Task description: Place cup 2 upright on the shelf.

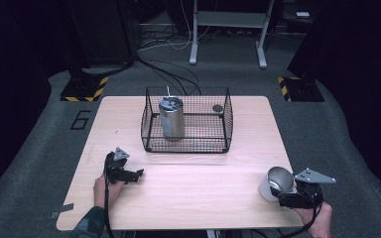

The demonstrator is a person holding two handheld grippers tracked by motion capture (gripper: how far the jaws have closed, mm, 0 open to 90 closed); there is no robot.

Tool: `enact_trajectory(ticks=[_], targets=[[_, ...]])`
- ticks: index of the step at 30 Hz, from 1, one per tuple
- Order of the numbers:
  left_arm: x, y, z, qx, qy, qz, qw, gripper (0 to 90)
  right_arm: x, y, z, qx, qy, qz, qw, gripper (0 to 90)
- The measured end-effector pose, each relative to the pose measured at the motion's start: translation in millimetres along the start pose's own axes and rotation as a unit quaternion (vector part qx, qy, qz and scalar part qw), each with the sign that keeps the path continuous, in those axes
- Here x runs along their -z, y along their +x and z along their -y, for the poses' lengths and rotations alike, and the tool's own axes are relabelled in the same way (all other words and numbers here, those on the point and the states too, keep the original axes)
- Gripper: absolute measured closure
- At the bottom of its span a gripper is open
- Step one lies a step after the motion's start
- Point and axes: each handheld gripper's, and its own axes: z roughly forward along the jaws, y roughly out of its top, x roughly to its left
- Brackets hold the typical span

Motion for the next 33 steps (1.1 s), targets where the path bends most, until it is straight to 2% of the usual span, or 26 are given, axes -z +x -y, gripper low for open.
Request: enact_trajectory(ticks=[9,12,18,22,25,33], targets=[[-0.4,-0.6,-0.1,0.004,-0.001,0.0,1.0,0.0,5.7,7.3,-11.3,0.007,-0.008,0.003,0.9999,5.9],[-0.5,-0.7,-0.2,0.005,0.0,0.001,1.0,0.1,6.9,9.9,-17.1,0.006,-0.016,-0.006,0.9998,5.9],[-0.6,-0.8,-0.4,0.004,0.0,0.002,1.0,0.1,7.6,15.8,-26.8,0.004,-0.018,-0.014,0.9997,5.9],[-0.7,-0.2,-0.9,0.0,0.001,0.003,1.0,0.1,7.7,19.7,-32.7,0.013,-0.013,-0.016,0.9997,5.9],[-1.0,-0.4,-1.0,0.001,-0.001,0.002,1.0,0.1,6.2,25.6,-39.5,0.013,-0.017,-0.026,0.9994,5.9],[-1.0,-0.5,-1.1,0.002,-0.001,0.003,1.0,0.2,0.8,35.4,-52.6,0.024,-0.016,-0.032,0.999,5.9]])
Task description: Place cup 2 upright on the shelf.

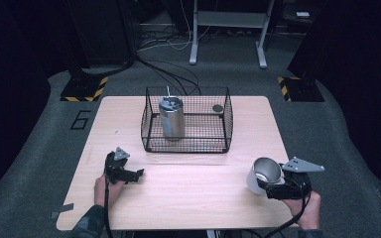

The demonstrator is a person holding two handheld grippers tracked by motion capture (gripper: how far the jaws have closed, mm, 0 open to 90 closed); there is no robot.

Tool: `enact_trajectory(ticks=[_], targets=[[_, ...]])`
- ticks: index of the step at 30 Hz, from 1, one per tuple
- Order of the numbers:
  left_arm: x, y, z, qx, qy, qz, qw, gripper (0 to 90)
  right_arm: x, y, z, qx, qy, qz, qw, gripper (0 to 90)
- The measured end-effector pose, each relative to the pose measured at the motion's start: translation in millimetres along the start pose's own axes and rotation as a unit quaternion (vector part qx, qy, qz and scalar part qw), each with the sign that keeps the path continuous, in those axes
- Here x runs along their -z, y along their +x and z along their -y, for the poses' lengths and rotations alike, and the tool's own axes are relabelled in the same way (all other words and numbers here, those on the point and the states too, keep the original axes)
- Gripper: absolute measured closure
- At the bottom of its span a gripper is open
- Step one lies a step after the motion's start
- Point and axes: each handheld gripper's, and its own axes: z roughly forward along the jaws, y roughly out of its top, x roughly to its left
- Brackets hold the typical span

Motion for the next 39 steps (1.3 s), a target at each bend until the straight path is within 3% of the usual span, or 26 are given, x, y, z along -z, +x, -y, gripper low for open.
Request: enact_trajectory(ticks=[9,17,39], targets=[[0.0,0.0,0.0,0.0,0.0,0.0,1.0,0.2,-6.3,9.8,-16.5,0.008,-0.003,-0.011,0.9999,5.9],[0.0,0.0,0.0,0.0,0.0,0.0,1.0,0.2,-18.3,19.0,-35.0,0.023,0.013,-0.03,0.9992,5.9],[-0.2,-0.4,-0.1,0.001,0.0,0.001,1.0,0.3,-27.9,30.7,-67.6,0.031,0.001,-0.048,0.9984,5.9]])
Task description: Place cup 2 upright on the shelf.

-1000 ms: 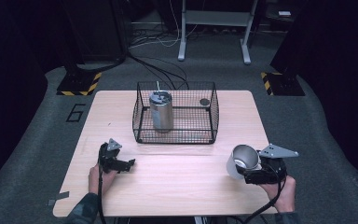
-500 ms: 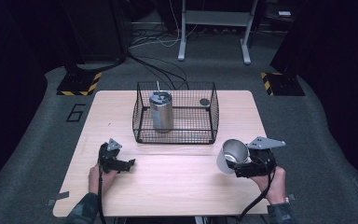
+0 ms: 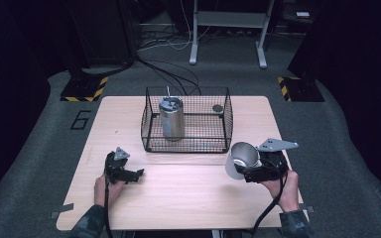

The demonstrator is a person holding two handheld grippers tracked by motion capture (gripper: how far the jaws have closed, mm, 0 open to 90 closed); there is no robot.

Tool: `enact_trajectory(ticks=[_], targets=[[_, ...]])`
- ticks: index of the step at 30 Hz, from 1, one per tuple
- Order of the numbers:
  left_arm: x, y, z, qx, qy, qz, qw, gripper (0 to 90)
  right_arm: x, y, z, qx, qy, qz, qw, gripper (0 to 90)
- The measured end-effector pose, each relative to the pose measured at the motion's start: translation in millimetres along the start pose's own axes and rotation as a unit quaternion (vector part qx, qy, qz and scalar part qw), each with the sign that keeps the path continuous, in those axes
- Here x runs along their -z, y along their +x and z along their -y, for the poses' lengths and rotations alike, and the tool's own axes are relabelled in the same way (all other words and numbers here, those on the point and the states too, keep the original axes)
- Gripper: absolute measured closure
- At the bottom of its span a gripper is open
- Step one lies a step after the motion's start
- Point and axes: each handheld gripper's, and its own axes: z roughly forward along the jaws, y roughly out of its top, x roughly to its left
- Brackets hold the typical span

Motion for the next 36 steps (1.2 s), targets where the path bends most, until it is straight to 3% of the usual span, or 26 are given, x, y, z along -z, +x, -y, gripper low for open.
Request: enact_trajectory(ticks=[12,36], targets=[[-0.1,0.1,-0.2,0.0,0.0,0.0,1.0,0.2,-9.7,5.4,-15.9,0.008,0.006,-0.009,0.9999,5.9],[-0.1,-0.2,-0.1,0.001,0.0,-0.001,1.0,0.2,-25.6,13.5,-72.8,0.032,-0.001,-0.02,0.9993,5.9]])
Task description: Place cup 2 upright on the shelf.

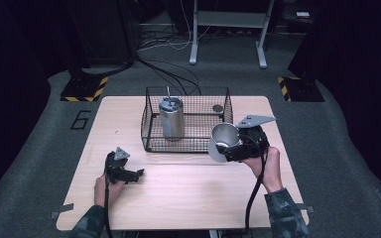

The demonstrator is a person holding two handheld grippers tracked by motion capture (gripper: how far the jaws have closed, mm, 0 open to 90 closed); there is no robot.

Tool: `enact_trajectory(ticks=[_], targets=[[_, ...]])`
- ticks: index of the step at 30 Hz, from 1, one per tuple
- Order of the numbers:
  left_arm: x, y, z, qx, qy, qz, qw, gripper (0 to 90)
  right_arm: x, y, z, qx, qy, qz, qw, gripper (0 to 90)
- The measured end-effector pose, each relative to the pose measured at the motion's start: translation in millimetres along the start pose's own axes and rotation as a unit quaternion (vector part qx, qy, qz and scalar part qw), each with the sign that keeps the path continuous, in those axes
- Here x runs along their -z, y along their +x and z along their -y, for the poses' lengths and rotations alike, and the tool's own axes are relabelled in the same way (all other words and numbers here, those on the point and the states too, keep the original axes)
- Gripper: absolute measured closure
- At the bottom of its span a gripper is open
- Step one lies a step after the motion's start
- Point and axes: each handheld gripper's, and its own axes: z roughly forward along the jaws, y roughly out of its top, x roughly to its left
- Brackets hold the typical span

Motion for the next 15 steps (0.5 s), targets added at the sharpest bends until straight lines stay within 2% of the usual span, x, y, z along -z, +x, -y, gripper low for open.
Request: enact_trajectory(ticks=[1,6,11,12,15], targets=[[0.0,0.0,0.0,0.0,0.0,0.0,1.0,0.3,-0.3,0.1,-1.6,-0.005,0.002,0.0,1.0,5.9],[0.0,0.0,0.0,0.0,0.0,0.0,1.0,0.2,-3.1,-1.8,-9.6,0.003,0.002,0.001,1.0,5.9],[0.0,0.0,0.0,0.0,0.0,0.0,1.0,0.2,-4.6,-2.2,-18.8,0.001,0.002,0.003,1.0,5.9],[0.0,0.0,0.0,0.0,0.0,0.0,1.0,0.2,-4.5,-1.7,-20.4,-0.004,0.006,0.005,1.0,5.9],[0.1,0.1,0.0,0.0,0.0,0.0,1.0,0.2,-7.3,-3.2,-26.5,0.003,0.006,0.007,1.0,5.9]])
